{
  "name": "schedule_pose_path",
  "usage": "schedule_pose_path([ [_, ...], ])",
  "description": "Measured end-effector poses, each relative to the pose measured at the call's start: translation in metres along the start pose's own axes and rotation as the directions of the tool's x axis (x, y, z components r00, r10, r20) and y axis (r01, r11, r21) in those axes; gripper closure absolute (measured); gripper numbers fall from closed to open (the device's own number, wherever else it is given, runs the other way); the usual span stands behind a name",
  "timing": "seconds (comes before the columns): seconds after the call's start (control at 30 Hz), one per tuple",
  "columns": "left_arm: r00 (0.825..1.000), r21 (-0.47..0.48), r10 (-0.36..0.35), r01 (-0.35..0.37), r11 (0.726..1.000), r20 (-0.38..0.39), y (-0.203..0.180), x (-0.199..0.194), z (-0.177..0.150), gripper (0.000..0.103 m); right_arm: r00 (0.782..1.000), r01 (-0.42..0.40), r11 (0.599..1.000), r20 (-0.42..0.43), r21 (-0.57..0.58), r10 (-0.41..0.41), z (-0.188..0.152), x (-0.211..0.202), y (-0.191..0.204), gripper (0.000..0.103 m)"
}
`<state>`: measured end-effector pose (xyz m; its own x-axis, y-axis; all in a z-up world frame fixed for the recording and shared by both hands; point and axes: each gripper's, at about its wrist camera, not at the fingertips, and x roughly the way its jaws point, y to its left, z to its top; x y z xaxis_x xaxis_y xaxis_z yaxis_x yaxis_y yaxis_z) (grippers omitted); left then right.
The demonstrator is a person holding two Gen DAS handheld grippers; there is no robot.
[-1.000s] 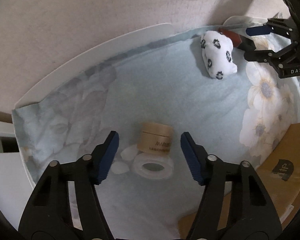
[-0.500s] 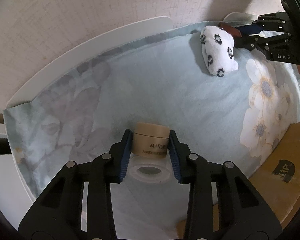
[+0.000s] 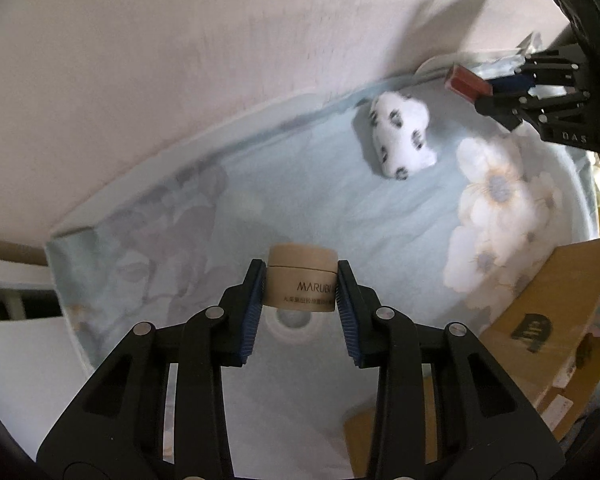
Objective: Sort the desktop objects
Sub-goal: 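Carry wooden-lid jar and lipstick into the box and release both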
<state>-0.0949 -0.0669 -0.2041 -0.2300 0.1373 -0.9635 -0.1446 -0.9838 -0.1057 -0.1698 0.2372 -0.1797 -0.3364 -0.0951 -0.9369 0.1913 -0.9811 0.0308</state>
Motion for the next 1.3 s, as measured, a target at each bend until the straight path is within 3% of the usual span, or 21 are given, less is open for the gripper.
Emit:
schedule_pose_path([
  [0.23, 0.998, 0.012, -0.049, 0.048, 0.999, 0.036, -0.015, -0.041, 0.028, 0.071, 0.999, -0.030, 0.999, 0.014, 0.010, 0.030, -0.029, -0.056, -0.008, 0.084],
  [0.3, 0.996, 0.018, -0.081, 0.080, 0.997, 0.032, -0.017, -0.058, 0.024, 0.071, 0.999, -0.047, 0.999, 0.016, -0.018, 0.047, -0.039, -0.076, -0.004, 0.084],
  [0.5, 0.996, 0.075, -0.087, 0.085, 0.994, 0.029, -0.054, -0.097, -0.002, 0.071, 0.997, -0.076, 0.992, -0.006, -0.099, 0.076, -0.066, -0.111, 0.035, 0.084],
  [0.63, 0.996, 0.108, -0.094, 0.093, 0.990, 0.002, -0.073, -0.111, -0.027, 0.072, 0.998, -0.054, 0.985, -0.035, -0.163, 0.049, -0.078, -0.113, 0.071, 0.085],
  [0.87, 0.995, 0.179, -0.098, 0.101, 0.979, -0.025, -0.111, -0.123, -0.066, 0.072, 0.992, -0.112, 0.974, -0.077, -0.199, 0.099, -0.111, -0.119, 0.111, 0.085],
  [1.3, 0.985, 0.210, -0.085, 0.115, 0.971, -0.148, -0.134, -0.093, -0.120, 0.072, 0.978, -0.155, 0.964, -0.174, -0.216, 0.119, -0.167, -0.102, 0.142, 0.084],
])
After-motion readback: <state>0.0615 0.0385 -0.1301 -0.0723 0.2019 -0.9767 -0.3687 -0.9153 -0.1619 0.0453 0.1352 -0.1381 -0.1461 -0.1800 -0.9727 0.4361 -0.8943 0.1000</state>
